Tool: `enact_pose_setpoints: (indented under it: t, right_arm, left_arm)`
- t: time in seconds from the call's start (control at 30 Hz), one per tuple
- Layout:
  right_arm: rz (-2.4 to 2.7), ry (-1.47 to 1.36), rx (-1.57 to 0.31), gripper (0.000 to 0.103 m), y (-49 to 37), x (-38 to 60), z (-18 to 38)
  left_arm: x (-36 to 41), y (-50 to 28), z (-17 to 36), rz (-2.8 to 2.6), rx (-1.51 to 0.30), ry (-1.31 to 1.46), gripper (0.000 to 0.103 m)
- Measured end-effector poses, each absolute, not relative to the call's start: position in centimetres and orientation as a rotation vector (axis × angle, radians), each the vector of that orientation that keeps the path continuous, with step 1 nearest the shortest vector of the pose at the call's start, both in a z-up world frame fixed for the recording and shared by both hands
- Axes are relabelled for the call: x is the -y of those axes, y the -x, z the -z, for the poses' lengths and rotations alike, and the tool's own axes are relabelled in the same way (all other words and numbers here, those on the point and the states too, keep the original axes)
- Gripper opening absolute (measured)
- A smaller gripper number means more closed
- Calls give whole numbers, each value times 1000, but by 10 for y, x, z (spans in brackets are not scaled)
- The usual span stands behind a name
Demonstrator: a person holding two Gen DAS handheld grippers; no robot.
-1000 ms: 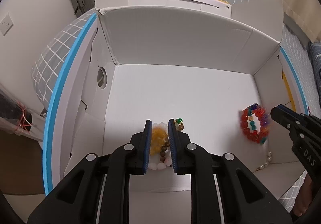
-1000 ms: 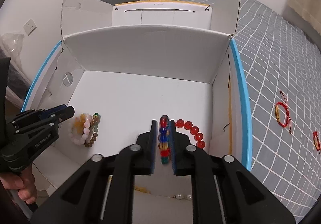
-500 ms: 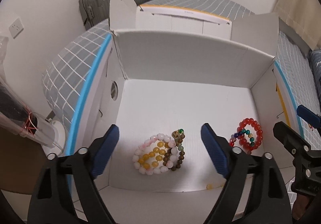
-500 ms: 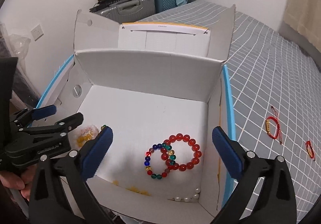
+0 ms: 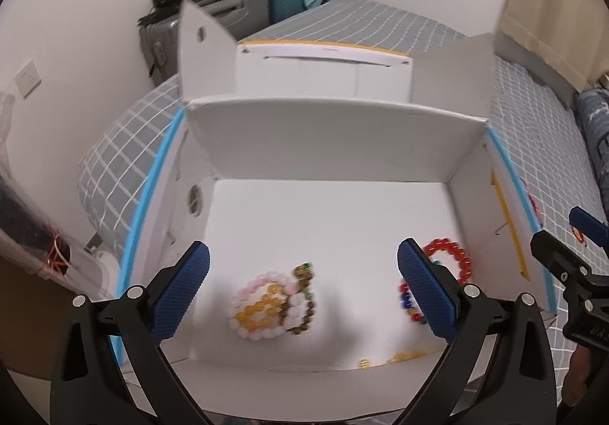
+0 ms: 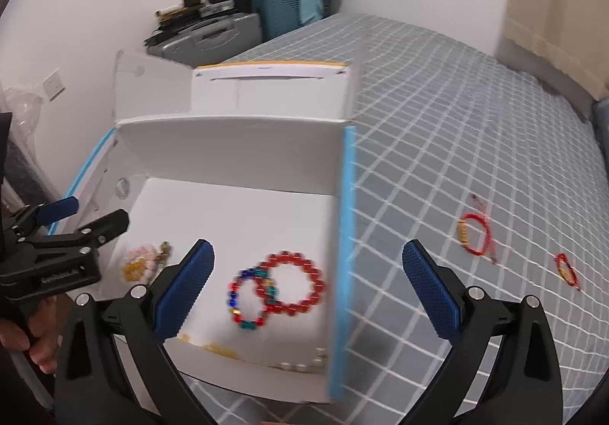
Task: Organize jewelry
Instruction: 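Withdraw both tools from the box back toward the red cord bracelets, then grasp a red cord gold-bar bracelet with left tool while right tool grasps the other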
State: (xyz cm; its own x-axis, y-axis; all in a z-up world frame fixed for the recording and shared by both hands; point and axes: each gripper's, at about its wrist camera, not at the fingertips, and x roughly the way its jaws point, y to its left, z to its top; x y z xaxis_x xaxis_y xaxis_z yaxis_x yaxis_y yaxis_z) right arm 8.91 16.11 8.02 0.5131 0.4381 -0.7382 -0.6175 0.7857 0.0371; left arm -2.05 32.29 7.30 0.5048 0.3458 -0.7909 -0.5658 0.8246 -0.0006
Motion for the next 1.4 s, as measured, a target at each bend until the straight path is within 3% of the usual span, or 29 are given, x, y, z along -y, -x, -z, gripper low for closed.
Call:
enact_pose_setpoints:
  t: [0.8, 1.4]
  right_arm:
    - [-305, 113, -768, 95, -192, 41, -92]
    - [-154, 57, -828, 93, -283, 143, 12]
  left_arm:
    - [-152, -139, -94, -248, -819, 159, 97]
    - [-77, -263, 26, -244, -894, 151, 97]
